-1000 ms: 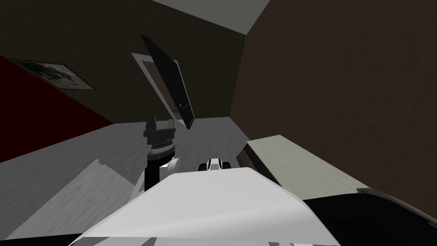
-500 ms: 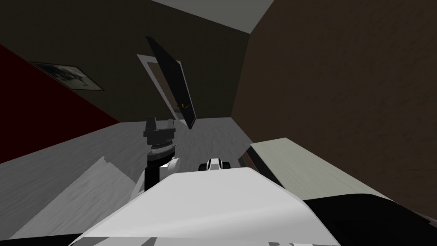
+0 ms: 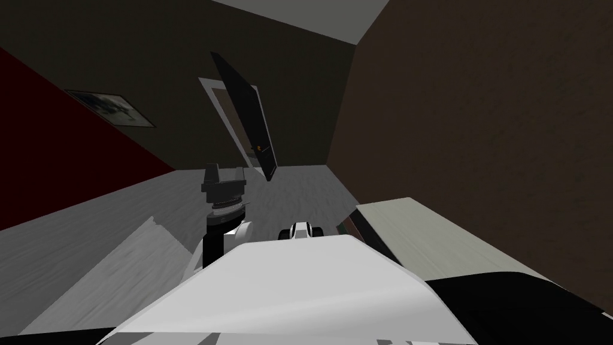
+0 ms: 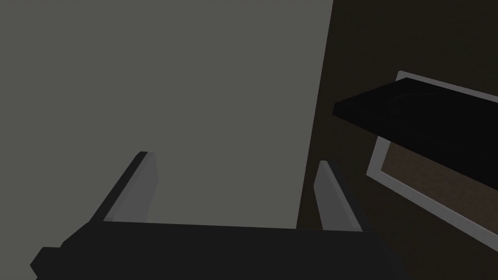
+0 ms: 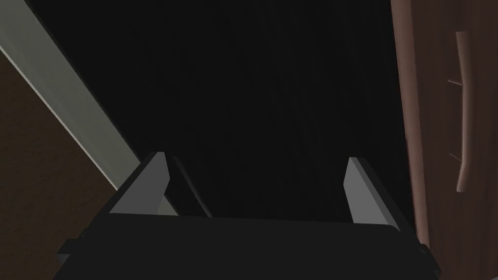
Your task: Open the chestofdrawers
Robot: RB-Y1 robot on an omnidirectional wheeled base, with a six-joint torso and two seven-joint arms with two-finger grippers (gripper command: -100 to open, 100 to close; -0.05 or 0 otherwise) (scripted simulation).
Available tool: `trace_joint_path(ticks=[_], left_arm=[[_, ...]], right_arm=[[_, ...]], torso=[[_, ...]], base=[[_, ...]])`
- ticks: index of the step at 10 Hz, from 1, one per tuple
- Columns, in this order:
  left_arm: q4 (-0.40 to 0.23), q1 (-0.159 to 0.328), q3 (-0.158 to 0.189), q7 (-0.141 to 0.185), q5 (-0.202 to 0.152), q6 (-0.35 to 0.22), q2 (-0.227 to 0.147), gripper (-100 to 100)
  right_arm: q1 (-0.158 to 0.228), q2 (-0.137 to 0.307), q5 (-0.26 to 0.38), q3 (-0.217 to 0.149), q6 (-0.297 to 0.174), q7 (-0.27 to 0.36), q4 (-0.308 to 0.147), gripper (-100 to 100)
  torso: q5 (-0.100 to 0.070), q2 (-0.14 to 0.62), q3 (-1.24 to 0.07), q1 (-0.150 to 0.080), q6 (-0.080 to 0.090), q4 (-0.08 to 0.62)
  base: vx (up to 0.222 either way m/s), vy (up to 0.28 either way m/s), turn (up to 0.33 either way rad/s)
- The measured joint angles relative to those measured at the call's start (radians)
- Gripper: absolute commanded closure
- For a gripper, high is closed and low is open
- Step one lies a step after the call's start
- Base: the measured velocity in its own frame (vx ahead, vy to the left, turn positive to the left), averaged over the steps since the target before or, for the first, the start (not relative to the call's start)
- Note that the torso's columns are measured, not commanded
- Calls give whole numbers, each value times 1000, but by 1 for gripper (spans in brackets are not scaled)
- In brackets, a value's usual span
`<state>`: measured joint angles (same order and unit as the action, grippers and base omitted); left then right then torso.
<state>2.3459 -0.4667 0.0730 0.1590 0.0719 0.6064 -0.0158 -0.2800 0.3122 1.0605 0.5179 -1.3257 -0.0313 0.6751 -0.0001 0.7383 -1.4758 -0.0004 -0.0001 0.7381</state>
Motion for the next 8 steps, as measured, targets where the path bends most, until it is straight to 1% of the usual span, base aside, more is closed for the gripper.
trace_joint_path(ticks=[1,2,3,4,5,7,8], left_arm=[[0,0,0,0,0,0,0,0],[0,0,0,0,0,0,0,0],[0,0,0,0,0,0,0,0],[0,0,0,0,0,0,0,0],[0,0,0,0,0,0,0,0],[0,0,0,0,0,0,0,0],[0,0,0,0,0,0,0,0]], right_arm=[[-11,10,8,2,-34,14,3,-100],[-8,11,13,5,-51,13,-19,-100],[0,9,15,5,-50,4,-41,-100],[-3,15,20,7,-61,3,-52,-100],[-13,27,24,8,-84,16,-42,-100],[12,19,33,12,-99,3,-110,-100],[13,19,34,12,-101,0,-114,-100]], torso=[[0,-1,0,1,0,0],[0,0,0,1,0,0],[0,1,1,0,0,0],[0,0,0,0,0,0],[0,-1,0,1,0,0],[0,0,0,0,0,0],[0,1,0,0,0,0]], base=[[45,34,27],[19,15,-4],[30,18,53],[45,27,65],[35,14,12],[22,10,16],[0,0,0]])
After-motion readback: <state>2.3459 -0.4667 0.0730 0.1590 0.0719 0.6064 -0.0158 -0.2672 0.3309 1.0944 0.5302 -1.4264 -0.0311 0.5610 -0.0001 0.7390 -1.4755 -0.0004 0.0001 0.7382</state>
